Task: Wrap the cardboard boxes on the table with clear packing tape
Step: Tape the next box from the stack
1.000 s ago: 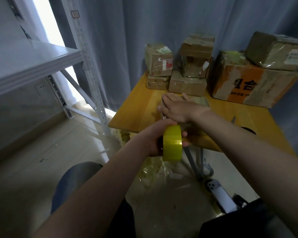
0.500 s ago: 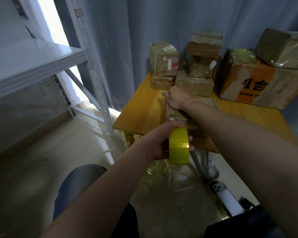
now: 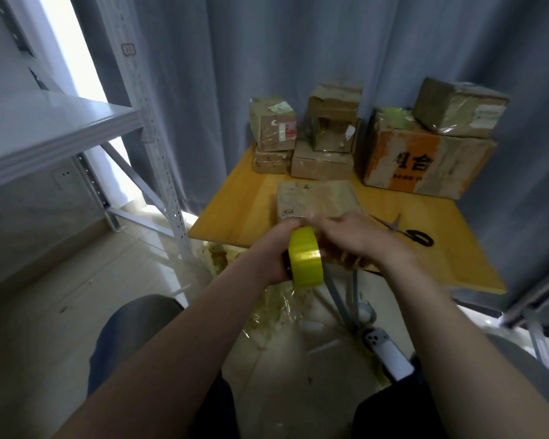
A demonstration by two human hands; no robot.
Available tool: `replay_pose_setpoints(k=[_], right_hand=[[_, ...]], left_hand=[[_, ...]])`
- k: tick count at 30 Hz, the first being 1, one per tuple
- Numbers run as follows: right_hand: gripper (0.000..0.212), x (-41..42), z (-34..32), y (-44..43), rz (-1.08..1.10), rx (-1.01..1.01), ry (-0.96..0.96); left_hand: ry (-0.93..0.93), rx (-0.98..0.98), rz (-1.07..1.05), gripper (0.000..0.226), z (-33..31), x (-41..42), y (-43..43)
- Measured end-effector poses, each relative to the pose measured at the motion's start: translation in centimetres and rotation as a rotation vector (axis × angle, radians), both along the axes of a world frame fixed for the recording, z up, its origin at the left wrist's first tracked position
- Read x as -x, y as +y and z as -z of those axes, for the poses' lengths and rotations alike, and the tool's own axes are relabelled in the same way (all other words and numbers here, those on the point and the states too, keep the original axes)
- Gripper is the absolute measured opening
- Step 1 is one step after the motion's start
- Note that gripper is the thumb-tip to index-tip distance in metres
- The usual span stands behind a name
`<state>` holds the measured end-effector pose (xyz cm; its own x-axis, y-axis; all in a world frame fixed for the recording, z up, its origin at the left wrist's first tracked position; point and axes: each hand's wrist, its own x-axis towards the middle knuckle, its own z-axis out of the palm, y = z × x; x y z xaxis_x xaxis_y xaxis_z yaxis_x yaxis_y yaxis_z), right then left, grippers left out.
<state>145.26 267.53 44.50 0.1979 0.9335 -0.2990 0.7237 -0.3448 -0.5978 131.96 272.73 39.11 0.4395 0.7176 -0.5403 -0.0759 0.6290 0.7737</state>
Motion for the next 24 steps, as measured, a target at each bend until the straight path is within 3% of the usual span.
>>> replay_pose_setpoints(k=[3, 7, 10, 12, 14, 16, 18, 21, 24], right_hand=[[0.061, 0.3, 2.4, -2.8, 0.015, -0.016, 0.221], [0.033, 0.1, 4.3, -3.0, 0.279, -0.177, 0.562], [0.03, 0.3, 3.8, -3.3, 0.312, -0.233, 0.523], [0.033, 0.5, 3.4, -3.9, 0.302, -0.266, 0.632], [0.035, 0.7, 3.4, -4.3, 0.261, -0.243, 0.774], [0.036, 0.7, 3.9, -4.5, 0.225, -0.237, 0.805], [0.035, 0.8, 4.3, -4.4, 0.226, -0.257, 0.818], [0.033, 0.9, 4.8, -4.6, 0.236, -0.287, 0.819], [0.028, 0.7, 5.7, -4.7, 0.197, -0.35, 0.713]], left_hand=[[0.109, -0.01, -0.004, 0.046, 0.3, -1.0, -1.0], [0.161, -0.043, 0.052, 0.067, 0.4, -1.1, -2.0], [0.256, -0.082, 0.172, 0.064, -1.0, 0.9, -2.7], [0.463, -0.286, 0.223, 0.046, -2.4, 2.5, -3.2], [0.797, -0.739, 0.107, 0.024, -2.4, 4.3, -2.7], [1.085, -1.299, 0.001, 0.048, -1.6, 5.6, -1.5], [1.145, -1.621, 0.156, 0.083, 0.0, 5.9, 0.1], [1.21, -1.715, 0.414, 0.109, 3.2, 5.1, 1.8], [1.254, -1.723, 0.339, 0.105, 5.8, 4.0, 2.3]])
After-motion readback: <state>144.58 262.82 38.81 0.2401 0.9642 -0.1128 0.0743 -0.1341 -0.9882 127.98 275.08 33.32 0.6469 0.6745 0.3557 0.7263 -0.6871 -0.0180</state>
